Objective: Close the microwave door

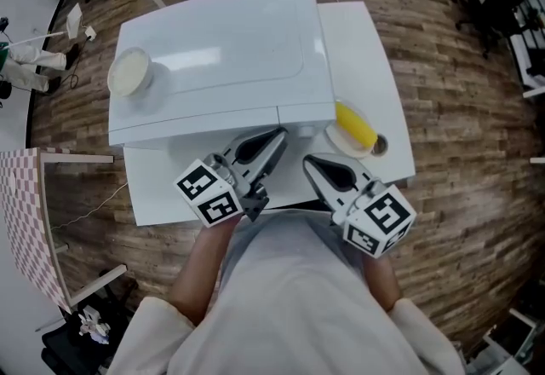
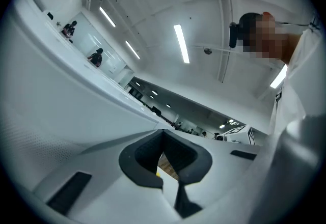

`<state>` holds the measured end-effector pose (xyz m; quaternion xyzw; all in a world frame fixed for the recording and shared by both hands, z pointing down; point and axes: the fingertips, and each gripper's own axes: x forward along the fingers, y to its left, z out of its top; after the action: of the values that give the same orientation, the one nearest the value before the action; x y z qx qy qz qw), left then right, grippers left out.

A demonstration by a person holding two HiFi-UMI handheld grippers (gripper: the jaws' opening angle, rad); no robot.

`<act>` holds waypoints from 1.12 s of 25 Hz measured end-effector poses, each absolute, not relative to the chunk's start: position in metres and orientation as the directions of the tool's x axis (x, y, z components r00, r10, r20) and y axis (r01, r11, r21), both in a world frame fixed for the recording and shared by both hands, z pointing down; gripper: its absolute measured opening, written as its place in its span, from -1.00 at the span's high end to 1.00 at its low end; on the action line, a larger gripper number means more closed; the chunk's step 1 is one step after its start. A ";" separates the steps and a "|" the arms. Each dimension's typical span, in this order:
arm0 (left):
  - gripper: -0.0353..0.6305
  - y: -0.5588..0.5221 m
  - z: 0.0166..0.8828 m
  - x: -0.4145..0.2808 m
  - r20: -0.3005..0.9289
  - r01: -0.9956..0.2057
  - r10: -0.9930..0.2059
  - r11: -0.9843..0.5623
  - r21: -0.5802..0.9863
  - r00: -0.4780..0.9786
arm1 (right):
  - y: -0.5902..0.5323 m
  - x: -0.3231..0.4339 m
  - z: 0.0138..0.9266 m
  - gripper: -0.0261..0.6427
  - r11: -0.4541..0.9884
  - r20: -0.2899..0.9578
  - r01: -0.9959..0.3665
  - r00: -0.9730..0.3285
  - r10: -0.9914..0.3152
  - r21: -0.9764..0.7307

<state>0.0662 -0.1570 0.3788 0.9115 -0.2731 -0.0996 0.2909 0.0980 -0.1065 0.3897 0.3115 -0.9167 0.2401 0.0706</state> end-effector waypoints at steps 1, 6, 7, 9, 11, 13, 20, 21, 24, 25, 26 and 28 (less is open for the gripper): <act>0.84 -0.157 0.378 0.065 -0.035 -0.431 -0.562 -0.671 0.603 0.826 | -0.106 0.098 0.389 0.85 0.689 0.278 -0.607 -0.795 -0.540 -0.396; 0.84 -0.153 0.381 0.064 -0.036 -0.425 -0.565 -0.659 0.620 0.824 | -0.102 0.100 0.388 0.85 0.683 0.276 -0.612 -0.790 -0.547 -0.398; 0.84 -0.151 0.382 0.064 -0.033 -0.424 -0.563 -0.659 0.622 0.826 | -0.101 0.100 0.388 0.85 0.682 0.275 -0.613 -0.789 -0.549 -0.398; 0.84 -0.148 0.383 0.064 -0.030 -0.422 -0.561 -0.656 0.626 0.827 | -0.100 0.100 0.388 0.85 0.682 0.275 -0.614 -0.788 -0.550 -0.397; 0.84 -0.146 0.385 0.063 -0.025 -0.426 -0.563 -0.652 0.628 0.826 | -0.098 0.099 0.387 0.85 0.682 0.274 -0.616 -0.787 -0.553 -0.393; 0.84 -0.144 0.386 0.061 -0.016 -0.436 -0.571 -0.644 0.628 0.821 | -0.097 0.098 0.386 0.85 0.683 0.273 -0.619 -0.785 -0.556 -0.388; 0.84 -0.138 0.400 0.055 0.041 -0.479 -0.598 -0.597 0.643 0.800 | -0.091 0.099 0.386 0.85 0.678 0.281 -0.635 -0.772 -0.570 -0.371; 0.84 -0.136 0.401 0.054 0.045 -0.484 -0.599 -0.596 0.641 0.799 | -0.090 0.099 0.386 0.85 0.677 0.282 -0.639 -0.769 -0.574 -0.364; 0.84 -0.134 0.404 0.053 0.056 -0.497 -0.604 -0.596 0.630 0.795 | -0.089 0.100 0.388 0.85 0.671 0.291 -0.662 -0.749 -0.595 -0.333; 0.84 -0.132 0.405 0.053 0.061 -0.502 -0.605 -0.596 0.626 0.794 | -0.088 0.100 0.388 0.85 0.665 0.296 -0.674 -0.739 -0.605 -0.322; 0.84 -0.129 0.405 0.052 0.066 -0.509 -0.607 -0.596 0.621 0.792 | -0.087 0.100 0.388 0.85 0.657 0.300 -0.687 -0.726 -0.618 -0.310; 0.84 -0.126 0.403 0.049 0.078 -0.526 -0.613 -0.598 0.605 0.786 | -0.087 0.099 0.385 0.85 0.635 0.301 -0.715 -0.699 -0.649 -0.291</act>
<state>0.0489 -0.1256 0.4030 0.8912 -0.3195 -0.0688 0.3145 0.0992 -0.0868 0.3849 0.3789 -0.9003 0.1970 0.0843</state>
